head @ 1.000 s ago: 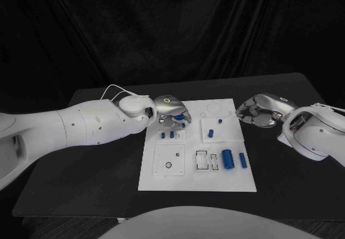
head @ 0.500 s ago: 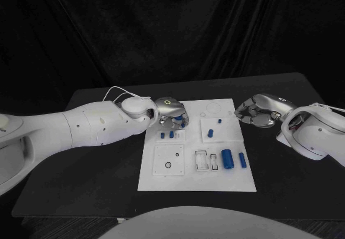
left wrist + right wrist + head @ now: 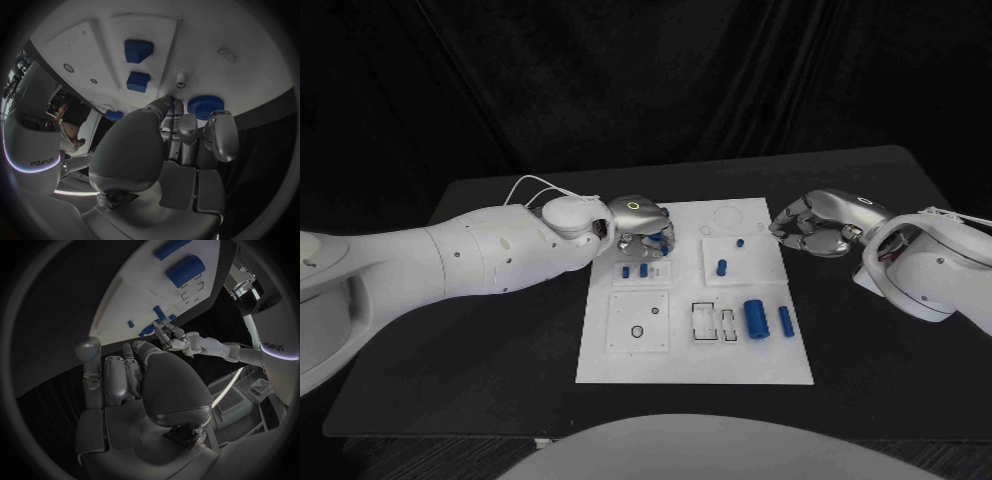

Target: Assemble the parts on the task board

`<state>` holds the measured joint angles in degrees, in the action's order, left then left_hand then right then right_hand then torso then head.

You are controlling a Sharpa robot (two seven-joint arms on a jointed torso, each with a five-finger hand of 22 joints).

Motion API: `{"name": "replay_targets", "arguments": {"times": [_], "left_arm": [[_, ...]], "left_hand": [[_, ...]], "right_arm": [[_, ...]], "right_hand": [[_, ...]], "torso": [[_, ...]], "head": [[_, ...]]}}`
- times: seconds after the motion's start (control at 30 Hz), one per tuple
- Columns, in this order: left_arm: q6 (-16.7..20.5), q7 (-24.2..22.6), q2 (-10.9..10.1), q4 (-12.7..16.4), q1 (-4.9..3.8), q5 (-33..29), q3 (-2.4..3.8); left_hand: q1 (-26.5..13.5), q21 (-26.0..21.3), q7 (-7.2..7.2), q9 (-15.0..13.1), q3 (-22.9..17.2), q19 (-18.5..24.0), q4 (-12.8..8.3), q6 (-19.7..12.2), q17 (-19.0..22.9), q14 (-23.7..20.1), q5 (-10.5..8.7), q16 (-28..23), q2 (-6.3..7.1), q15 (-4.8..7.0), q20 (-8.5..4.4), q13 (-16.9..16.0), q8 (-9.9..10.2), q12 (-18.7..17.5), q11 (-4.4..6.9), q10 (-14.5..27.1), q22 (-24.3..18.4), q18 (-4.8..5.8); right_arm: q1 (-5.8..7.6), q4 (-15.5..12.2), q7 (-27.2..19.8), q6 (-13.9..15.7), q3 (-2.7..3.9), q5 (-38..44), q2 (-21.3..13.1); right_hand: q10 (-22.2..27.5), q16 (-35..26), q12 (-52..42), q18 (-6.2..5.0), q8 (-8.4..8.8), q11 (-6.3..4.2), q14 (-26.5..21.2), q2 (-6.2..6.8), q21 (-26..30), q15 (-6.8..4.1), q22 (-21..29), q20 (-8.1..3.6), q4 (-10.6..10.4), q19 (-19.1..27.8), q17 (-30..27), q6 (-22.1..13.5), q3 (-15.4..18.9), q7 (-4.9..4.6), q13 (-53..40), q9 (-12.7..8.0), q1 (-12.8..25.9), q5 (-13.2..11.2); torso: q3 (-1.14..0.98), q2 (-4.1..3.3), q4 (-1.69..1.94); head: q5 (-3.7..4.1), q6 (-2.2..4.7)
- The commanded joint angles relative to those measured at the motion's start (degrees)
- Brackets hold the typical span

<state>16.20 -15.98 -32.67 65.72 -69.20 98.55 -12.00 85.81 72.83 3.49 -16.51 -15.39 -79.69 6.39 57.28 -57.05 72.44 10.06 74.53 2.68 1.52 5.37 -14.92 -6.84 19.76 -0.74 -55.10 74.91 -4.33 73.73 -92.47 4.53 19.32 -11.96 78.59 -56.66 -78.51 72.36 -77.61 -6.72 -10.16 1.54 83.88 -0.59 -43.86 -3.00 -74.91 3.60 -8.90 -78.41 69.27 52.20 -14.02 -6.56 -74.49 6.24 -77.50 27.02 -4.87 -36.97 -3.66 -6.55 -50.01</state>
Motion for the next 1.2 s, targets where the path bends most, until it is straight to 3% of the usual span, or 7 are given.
{"name": "replay_targets", "arguments": {"times": [0.03, 0.27, 0.47, 0.63, 0.83, 1.2], "left_arm": [[3.08, -2.38, -0.08, 0.02, 0.36, 0.36, -0.12], [8.21, -5.08, -1.26, 1.07, 0.4, 0.35, -0.12], [9.69, -5.45, -3.5, 3.24, 0.36, 0.35, -0.11], [9.79, -4.65, -6.21, 5.64, 0.06, 0.35, -0.1], [9.13, -3.48, -9.39, 7.85, -1.13, 0.35, -0.1], [4.35, -3.19, -10.75, 7.75, -1.77, 0.35, -0.11]], "left_hand": [[0.72, 0.3, 0.34, -0.41, -0.62, -0.3, -0.49, 1.65, -1.05, 1.47, 1.41, 0.85, -0.45, -0.03, 0.0, -0.26, -0.67, 0.52, -0.06, -2.31, 10.06, 0.52], [0.85, 2.4, 0.62, -0.68, -1.32, -1.73, -1.93, 5.35, -2.57, 4.21, 3.58, 1.84, -0.28, 0.03, -0.26, 0.09, -1.49, -0.08, -0.05, -6.97, 10.63, 0.95], [0.48, 3.09, 0.6, -0.6, -1.58, -2.2, -2.13, 6.07, -2.6, 4.73, 3.93, 1.82, -0.01, 0.09, -0.34, 0.5, -1.38, -0.96, -0.03, -7.96, 10.82, 1.09], [0.33, 3.32, 0.64, -0.48, -1.93, -2.38, -2.29, 6.26, -2.35, 4.97, 3.9, 1.64, 0.15, 0.08, -0.41, 1.04, -1.09, -2.01, -0.07, -8.44, 10.88, 1.14], [0.04, 3.15, 0.53, -0.33, -2.31, -2.33, -2.37, 6.46, -1.75, 5.0, 3.6, 1.25, 0.35, 0.13, -0.47, 1.78, -0.73, -3.41, 0.0, -8.84, 10.82, 1.1], [-0.51, 2.27, 0.26, -0.07, -2.82, -1.8, -2.2, 6.34, -0.55, 4.48, 2.97, 0.47, 0.25, 0.26, -0.47, 3.0, -0.04, -5.63, 0.16, -8.91, 10.57, 0.93]], "right_arm": [[-0.16, -0.18, -0.25, 0.29, 0.05, -0.09, 0.03], [-0.19, -0.21, -0.31, 0.26, 0.05, -0.1, 0.06], [-0.2, -0.24, -0.02, 0.02, 0.05, -0.1, -0.06], [-0.21, -0.29, 0.17, -0.16, 0.05, -0.1, -0.14], [-0.25, -0.29, 0.35, -0.51, 0.05, -0.1, -0.24], [-0.44, -0.31, 0.49, -1.12, 0.05, -0.55, -0.3]], "right_hand": [[0.51, -0.39, 0.24, -1.03, -0.03, -0.07, 0.7, 0.08, 0.32, 0.45, -4.06, -0.02, 0.0, 0.47, -0.04, 0.28, -0.36, -0.13, 0.13, -0.06, -0.12, 0.36], [0.53, -0.41, 0.28, -1.03, -0.04, -0.11, 0.69, 0.07, 0.34, 0.43, -4.06, -0.03, 0.09, 0.47, -0.06, 0.29, -0.44, -0.12, 0.18, -0.07, -0.21, 0.38], [0.59, -0.54, 0.37, -1.06, -0.04, -0.12, 0.65, 0.06, 0.55, 0.41, -4.01, -0.04, 0.17, 0.52, -0.19, 0.29, -0.52, -0.12, 0.28, -0.08, -0.29, 0.42], [0.67, -0.67, 0.46, -1.08, -0.03, -0.12, 0.62, 0.07, 0.67, 0.41, -3.98, -0.04, 0.19, 0.55, -0.33, 0.27, -0.53, -0.13, 0.38, -0.08, -0.3, 0.42], [0.67, -0.67, 0.46, -1.08, -0.03, -0.12, 0.62, 0.07, 0.67, 0.41, -3.98, -0.04, 0.19, 0.55, -0.33, 0.27, -0.53, -0.13, 0.38, -0.08, -0.3, 0.42], [0.8, -0.85, 0.63, -1.14, -0.04, -0.09, 0.55, 0.04, 1.06, 0.42, -3.88, -0.04, 0.25, 0.66, -0.51, 0.3, -0.61, -0.13, 0.57, -0.08, -0.35, 0.42]], "torso": [[-0.02, -0.01, 0.0], [-0.02, -0.01, 0.03], [-0.01, -0.01, 0.04], [0.02, -0.02, 0.04], [-0.05, 0.07, 0.13], [0.0, -0.02, 0.15]], "head": [[-0.09, 0.01], [0.14, 0.01], [0.12, 0.01], [0.03, 0.01], [-0.19, 0.01], [-0.53, 0.01]]}}
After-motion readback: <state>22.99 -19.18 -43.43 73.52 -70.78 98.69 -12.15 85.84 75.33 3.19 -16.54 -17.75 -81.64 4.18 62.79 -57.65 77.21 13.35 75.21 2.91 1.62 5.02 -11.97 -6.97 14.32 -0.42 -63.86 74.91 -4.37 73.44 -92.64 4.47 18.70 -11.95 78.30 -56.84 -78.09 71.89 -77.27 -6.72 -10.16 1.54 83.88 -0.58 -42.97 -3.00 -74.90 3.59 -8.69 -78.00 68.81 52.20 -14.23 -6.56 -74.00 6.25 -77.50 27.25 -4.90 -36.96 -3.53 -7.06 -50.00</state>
